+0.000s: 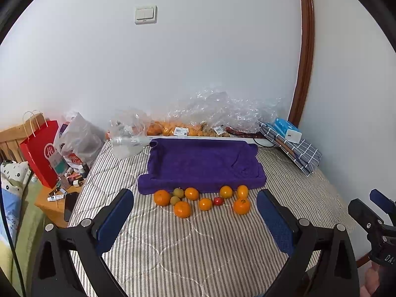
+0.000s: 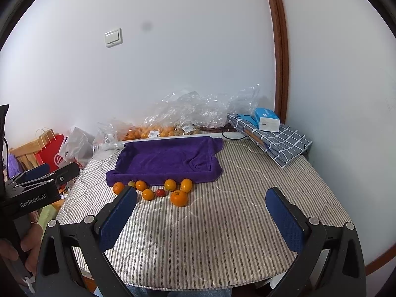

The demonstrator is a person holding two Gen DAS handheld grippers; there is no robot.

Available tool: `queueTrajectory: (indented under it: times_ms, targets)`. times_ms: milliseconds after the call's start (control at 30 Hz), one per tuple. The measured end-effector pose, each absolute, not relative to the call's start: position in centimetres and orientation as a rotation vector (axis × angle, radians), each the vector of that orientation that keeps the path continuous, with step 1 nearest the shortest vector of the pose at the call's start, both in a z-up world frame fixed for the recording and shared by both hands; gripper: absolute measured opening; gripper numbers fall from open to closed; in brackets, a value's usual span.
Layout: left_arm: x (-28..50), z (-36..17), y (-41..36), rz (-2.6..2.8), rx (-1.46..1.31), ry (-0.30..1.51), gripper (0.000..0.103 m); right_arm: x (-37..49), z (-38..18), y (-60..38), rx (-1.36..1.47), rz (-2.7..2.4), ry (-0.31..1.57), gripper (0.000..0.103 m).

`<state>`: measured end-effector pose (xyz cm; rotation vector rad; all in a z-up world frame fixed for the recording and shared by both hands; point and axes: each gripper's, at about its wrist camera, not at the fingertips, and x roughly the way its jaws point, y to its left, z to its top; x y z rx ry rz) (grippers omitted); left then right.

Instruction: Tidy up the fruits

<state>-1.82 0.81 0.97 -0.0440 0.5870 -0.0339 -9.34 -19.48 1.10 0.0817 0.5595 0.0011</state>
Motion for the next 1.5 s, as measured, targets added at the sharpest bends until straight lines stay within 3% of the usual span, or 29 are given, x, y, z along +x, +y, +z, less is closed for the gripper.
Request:
queueTrajectory:
  times_ms: [967, 1500]
  targets:
    - [-1.0, 1.3, 1.0, -0.046, -0.039, 0.576, 0.100, -8.6, 0.7, -18.8, 0.079, 0.034, 0.563, 0.103]
    - [2.6, -2.5, 3.5, -0.008, -0.031, 0.600, 0.100, -4.2, -2.8, -17.7, 0.047, 0.046, 0.600, 0.103]
